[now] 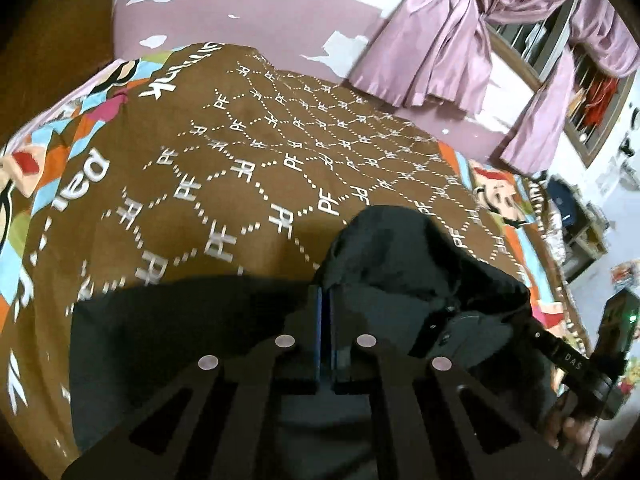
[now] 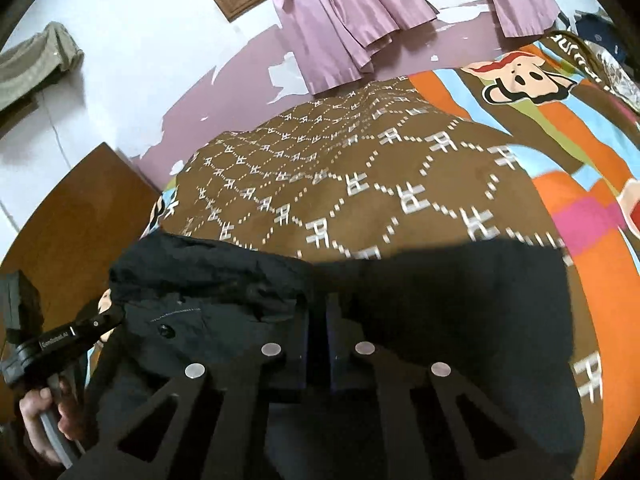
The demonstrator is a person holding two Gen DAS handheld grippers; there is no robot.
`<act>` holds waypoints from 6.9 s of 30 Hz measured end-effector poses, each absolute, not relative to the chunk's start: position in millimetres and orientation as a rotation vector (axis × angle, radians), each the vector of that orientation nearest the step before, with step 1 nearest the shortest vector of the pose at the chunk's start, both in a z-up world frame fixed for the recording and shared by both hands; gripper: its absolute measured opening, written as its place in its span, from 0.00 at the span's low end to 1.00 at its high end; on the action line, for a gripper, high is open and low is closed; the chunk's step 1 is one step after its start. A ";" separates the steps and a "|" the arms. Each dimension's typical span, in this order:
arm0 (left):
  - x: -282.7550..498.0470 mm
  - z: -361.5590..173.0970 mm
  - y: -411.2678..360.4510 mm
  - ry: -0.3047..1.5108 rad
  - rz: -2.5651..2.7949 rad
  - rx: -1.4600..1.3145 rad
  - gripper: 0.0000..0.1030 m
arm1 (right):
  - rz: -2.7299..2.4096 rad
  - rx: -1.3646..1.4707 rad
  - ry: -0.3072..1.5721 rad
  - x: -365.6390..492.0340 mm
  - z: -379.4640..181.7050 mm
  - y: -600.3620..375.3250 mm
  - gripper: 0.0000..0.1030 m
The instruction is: Fold large clothes
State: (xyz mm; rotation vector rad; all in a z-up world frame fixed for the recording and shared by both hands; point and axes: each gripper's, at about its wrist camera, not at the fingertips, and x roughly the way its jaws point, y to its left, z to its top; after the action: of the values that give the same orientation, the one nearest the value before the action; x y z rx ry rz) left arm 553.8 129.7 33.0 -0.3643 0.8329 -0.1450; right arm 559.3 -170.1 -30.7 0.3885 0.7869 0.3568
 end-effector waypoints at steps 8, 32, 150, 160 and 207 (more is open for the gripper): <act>512.4 9.8 121.3 0.898 -0.192 -0.274 0.01 | 0.311 0.340 0.862 557.2 -63.7 -165.3 0.05; 491.8 -5.8 136.4 0.775 -0.258 -0.348 0.00 | 0.369 0.348 0.638 551.4 7.0 -167.7 0.18; 402.3 54.2 68.4 0.752 -0.288 -0.081 0.96 | 0.469 0.054 0.665 402.8 69.6 -141.6 0.98; 294.4 106.3 61.0 0.769 -0.264 0.030 0.96 | 0.499 -0.042 0.674 288.4 119.0 -145.1 1.00; 25.2 -107.3 33.1 1.024 -0.497 0.834 0.96 | 0.586 -0.406 1.261 122.3 -70.6 -153.4 1.00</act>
State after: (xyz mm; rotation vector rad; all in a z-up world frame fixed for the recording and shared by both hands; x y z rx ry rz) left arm 25.2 33.1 -107.3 0.8336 1.0240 -0.4967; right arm 122.3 -153.4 -70.6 -0.4063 1.2612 0.5862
